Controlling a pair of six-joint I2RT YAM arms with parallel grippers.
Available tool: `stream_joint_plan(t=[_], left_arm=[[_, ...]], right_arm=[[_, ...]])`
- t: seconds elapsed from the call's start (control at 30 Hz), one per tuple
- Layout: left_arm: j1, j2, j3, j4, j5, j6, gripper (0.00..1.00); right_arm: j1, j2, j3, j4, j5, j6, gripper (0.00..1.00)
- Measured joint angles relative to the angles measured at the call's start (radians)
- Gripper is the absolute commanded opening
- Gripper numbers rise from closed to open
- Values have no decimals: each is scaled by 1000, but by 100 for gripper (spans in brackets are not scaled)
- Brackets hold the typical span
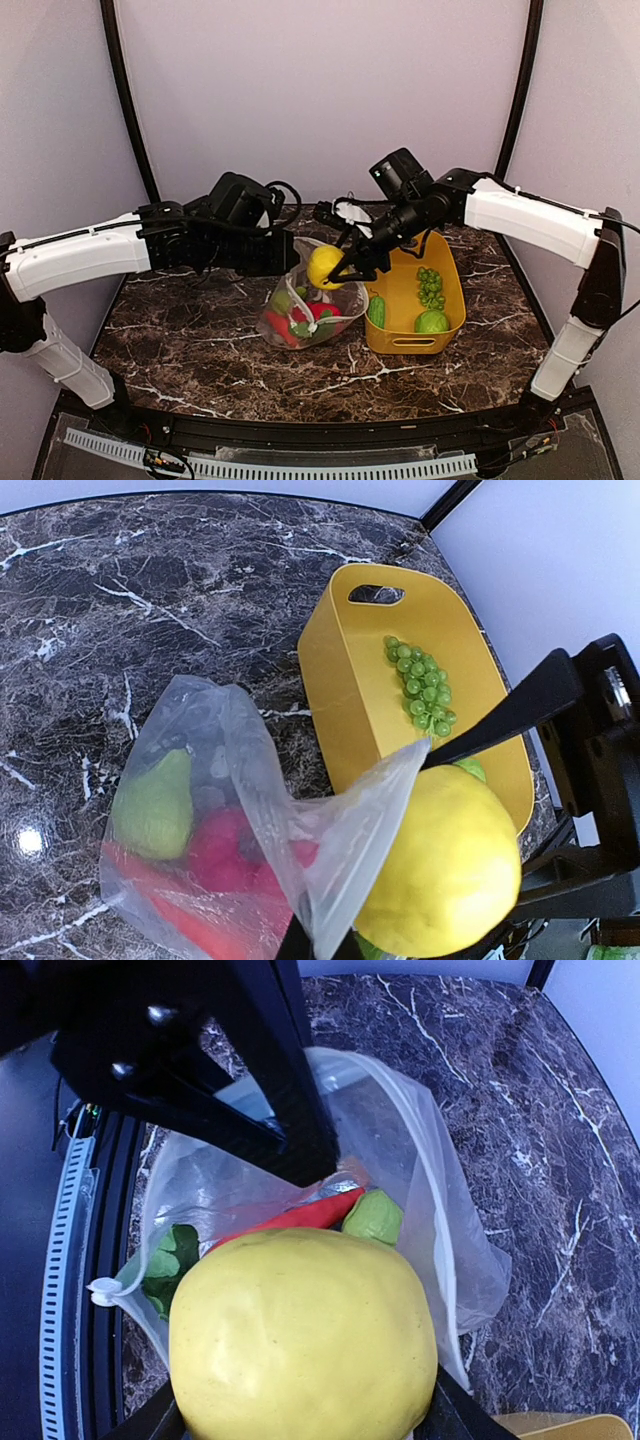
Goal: Place the food in the zip-top bag and seal the zipper
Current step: Place the fake fruit in the bin.
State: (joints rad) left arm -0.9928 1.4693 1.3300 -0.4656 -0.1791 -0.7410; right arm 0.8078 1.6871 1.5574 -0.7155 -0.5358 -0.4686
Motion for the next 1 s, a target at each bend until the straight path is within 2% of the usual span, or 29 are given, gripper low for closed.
stream_joint_plan(t=[0.1, 0.23, 0.37, 0.4, 0.43, 0.7, 0.87, 1.0], left_arm=[[1, -5, -5, 0, -3, 0, 1], [2, -6, -13, 1, -5, 0, 1], [2, -8, -29, 5, -9, -1, 1], [2, -8, -32, 7, -10, -1, 1], [3, -10, -39, 12, -11, -2, 1], [30, -46, -96, 42, -19, -19, 1], [42, -83, -125, 50, -24, -29, 1], [45, -91, -135, 51, -32, -30, 1]], right_arm=[[12, 34, 14, 10, 46, 16, 64], [31, 92, 50, 19, 122, 46, 81], [40, 123, 77, 16, 163, 78, 88], [40, 124, 85, 10, 163, 85, 96], [40, 124, 93, 4, 161, 88, 98], [36, 66, 108, -29, 133, 122, 99], [13, -4, 51, -29, 161, 166, 77], [-19, 6, -8, -30, 209, 174, 53]])
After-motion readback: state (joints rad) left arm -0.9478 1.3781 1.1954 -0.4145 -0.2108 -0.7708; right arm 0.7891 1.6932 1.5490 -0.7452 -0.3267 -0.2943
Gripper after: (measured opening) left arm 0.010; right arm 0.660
